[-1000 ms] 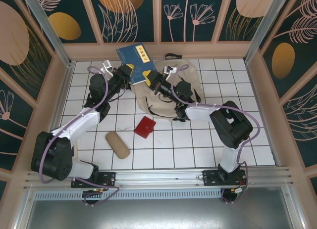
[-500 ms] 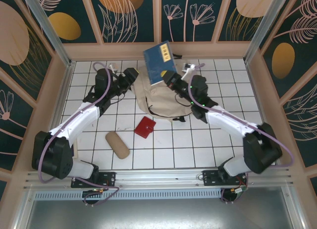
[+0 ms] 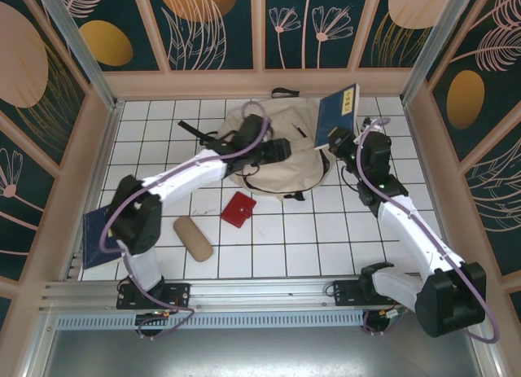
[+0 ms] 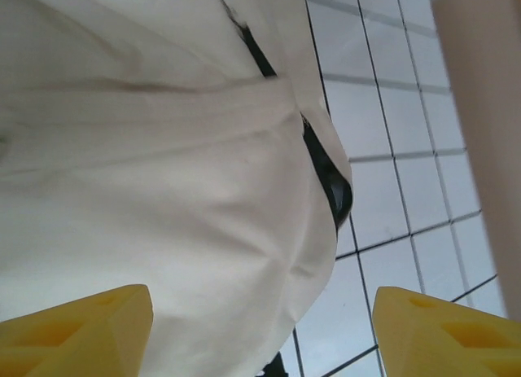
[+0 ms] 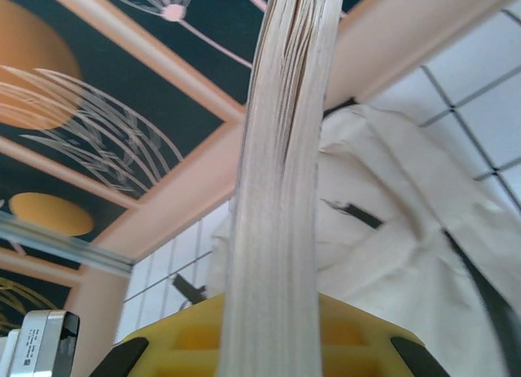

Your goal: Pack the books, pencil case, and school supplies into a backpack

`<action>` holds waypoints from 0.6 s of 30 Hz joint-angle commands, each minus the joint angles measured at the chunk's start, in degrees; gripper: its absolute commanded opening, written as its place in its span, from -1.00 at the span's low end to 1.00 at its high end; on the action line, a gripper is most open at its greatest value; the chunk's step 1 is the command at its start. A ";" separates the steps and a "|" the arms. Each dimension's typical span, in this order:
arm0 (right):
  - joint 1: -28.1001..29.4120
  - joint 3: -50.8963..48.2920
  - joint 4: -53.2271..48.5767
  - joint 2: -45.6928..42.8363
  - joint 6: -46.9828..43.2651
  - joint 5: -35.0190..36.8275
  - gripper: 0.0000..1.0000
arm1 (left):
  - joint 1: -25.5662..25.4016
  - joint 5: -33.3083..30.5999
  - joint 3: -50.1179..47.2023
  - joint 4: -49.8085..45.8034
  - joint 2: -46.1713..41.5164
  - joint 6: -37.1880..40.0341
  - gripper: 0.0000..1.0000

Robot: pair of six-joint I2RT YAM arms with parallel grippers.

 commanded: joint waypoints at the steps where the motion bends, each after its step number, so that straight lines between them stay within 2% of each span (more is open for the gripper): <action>1: -1.74 -1.63 -2.21 -3.61 -1.15 0.60 -1.00 | -3.70 -4.14 6.36 -9.28 6.50 6.02 0.43; 9: -3.68 -2.32 -6.28 -6.24 -2.63 0.50 -1.00 | -6.85 -0.10 16.85 -15.53 17.93 11.77 0.38; 12: -3.84 -2.80 -6.30 -6.68 -2.33 0.07 -1.00 | -6.91 -1.71 19.18 -17.49 20.62 12.49 0.32; 14: -3.96 -3.13 -6.08 -6.69 -2.04 -0.35 -1.00 | -6.95 -3.61 21.15 -19.43 22.46 13.04 0.26; 18: -3.87 -3.49 -5.92 -6.80 -1.80 -0.97 -1.00 | -6.93 -4.82 24.94 -23.27 26.33 14.46 -0.04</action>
